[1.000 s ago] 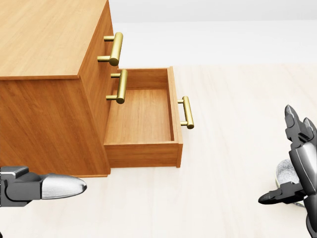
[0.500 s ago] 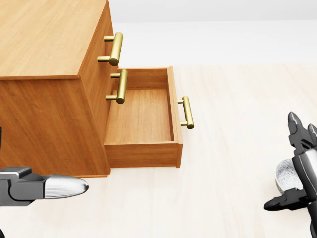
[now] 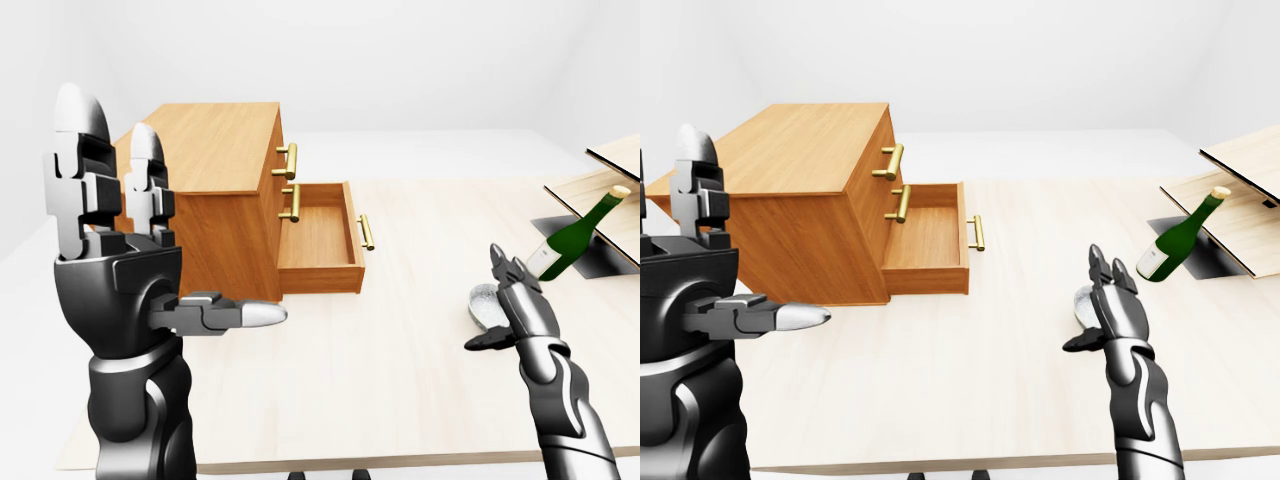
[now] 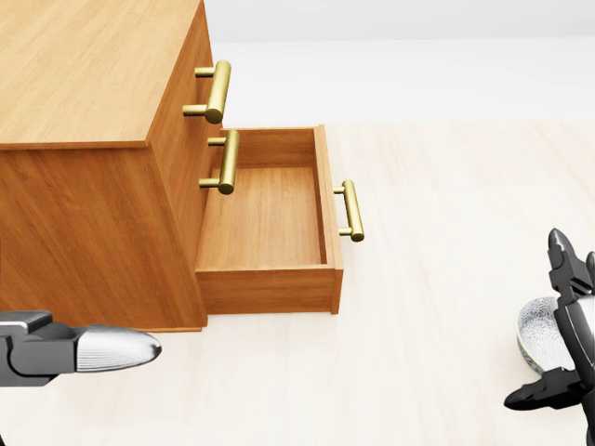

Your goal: Put the bowl on top of the cabinet.

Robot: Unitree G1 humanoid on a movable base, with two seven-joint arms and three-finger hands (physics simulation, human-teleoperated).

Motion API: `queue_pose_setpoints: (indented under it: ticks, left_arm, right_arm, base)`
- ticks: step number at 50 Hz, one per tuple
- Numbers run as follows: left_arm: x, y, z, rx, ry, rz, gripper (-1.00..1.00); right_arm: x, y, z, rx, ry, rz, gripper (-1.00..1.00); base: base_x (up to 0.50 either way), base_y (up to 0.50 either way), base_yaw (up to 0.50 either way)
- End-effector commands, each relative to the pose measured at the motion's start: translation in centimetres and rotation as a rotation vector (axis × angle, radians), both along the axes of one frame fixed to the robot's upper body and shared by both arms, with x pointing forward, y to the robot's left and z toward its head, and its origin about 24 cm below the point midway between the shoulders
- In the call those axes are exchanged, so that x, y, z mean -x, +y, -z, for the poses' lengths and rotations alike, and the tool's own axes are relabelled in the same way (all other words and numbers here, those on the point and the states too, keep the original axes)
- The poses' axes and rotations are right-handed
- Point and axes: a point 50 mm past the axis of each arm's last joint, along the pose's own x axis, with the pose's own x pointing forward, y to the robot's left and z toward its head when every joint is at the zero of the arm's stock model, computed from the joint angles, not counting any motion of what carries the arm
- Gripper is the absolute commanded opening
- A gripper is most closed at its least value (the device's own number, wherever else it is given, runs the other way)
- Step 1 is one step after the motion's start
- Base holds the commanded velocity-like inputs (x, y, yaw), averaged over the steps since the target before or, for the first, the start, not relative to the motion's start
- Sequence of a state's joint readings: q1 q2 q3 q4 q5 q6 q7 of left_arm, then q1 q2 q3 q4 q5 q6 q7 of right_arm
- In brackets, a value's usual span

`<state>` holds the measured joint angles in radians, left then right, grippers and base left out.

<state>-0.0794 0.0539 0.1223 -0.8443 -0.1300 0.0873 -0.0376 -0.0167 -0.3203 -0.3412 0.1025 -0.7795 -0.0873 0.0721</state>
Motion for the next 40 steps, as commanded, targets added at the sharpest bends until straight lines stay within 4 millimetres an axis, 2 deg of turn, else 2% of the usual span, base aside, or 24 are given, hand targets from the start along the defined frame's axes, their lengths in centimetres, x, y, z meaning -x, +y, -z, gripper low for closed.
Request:
queue_pose_setpoints:
  ticks: [1, 25, 40]
  left_arm:
    - [0.0, 0.0, 0.0, 0.002, -0.002, -0.001, 1.0]
    - [0.0, 0.0, 0.0, 0.0, 0.001, 0.001, 1.0]
    - [0.2, 0.0, -0.3, 0.001, -0.02, 0.003, 1.0]
  right_arm:
    - [0.3, -0.3, 0.7, 0.011, 0.025, 0.018, 1.0]
    - [0.3, -0.7, 1.4, 0.019, 0.045, 0.036, 1.0]
    - [0.0, -1.6, 2.6, 0.027, 0.071, 0.077, 1.0]
  base:
    - [0.0, 0.0, 0.0]
    - [0.0, 0.0, 0.0]
    - [0.0, 0.0, 0.0]
